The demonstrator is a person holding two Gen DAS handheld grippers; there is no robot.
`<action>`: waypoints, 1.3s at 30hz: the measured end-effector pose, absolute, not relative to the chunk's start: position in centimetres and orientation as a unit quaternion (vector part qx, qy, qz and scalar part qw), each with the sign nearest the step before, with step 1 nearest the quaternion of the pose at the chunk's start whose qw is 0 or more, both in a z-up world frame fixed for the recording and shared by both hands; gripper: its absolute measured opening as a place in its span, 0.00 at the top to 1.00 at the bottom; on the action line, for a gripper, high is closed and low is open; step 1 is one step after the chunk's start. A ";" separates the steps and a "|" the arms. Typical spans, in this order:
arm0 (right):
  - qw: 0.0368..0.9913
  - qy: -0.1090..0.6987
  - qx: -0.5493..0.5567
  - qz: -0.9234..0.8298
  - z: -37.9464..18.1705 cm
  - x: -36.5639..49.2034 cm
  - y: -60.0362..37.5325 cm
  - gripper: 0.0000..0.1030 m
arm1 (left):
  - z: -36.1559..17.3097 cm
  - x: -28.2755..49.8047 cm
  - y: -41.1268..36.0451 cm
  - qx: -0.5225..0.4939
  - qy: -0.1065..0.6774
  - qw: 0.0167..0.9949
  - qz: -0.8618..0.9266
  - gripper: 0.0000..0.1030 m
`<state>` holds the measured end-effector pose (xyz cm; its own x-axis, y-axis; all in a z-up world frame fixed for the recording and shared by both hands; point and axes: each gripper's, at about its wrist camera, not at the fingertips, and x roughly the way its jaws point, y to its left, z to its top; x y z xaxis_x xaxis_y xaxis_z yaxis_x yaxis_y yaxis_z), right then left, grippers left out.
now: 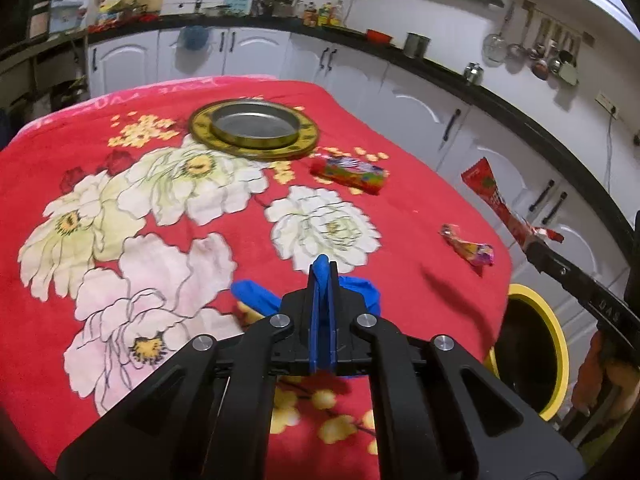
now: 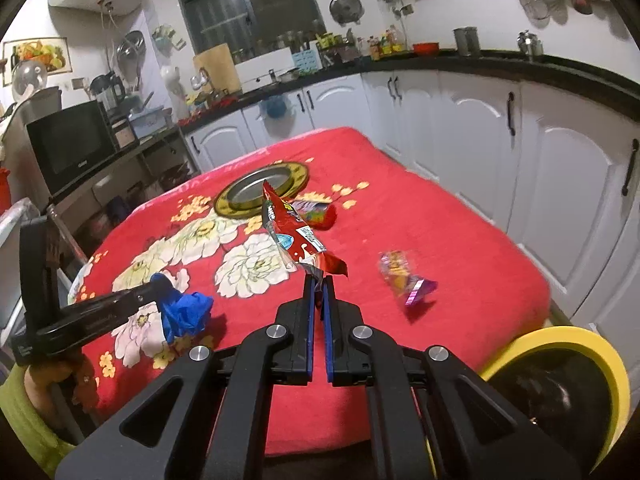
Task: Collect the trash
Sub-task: 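Carry the blue glove and red wrapper over the yellow bin with both tools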
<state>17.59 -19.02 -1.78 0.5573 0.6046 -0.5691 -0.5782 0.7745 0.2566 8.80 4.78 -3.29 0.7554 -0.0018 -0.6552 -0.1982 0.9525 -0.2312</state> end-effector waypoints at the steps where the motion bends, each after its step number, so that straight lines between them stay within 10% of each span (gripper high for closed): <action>1: 0.885 0.327 0.022 0.331 -1.6 17.5 -19.5 0.96 | -3.0 8.8 4.4 -0.143 0.343 0.927 0.048 0.99; 39: 0.923 0.334 0.055 0.184 -3.4 14.6 -35.4 0.96 | 0.0 12.4 -11.6 -0.049 0.315 0.939 -0.126 0.99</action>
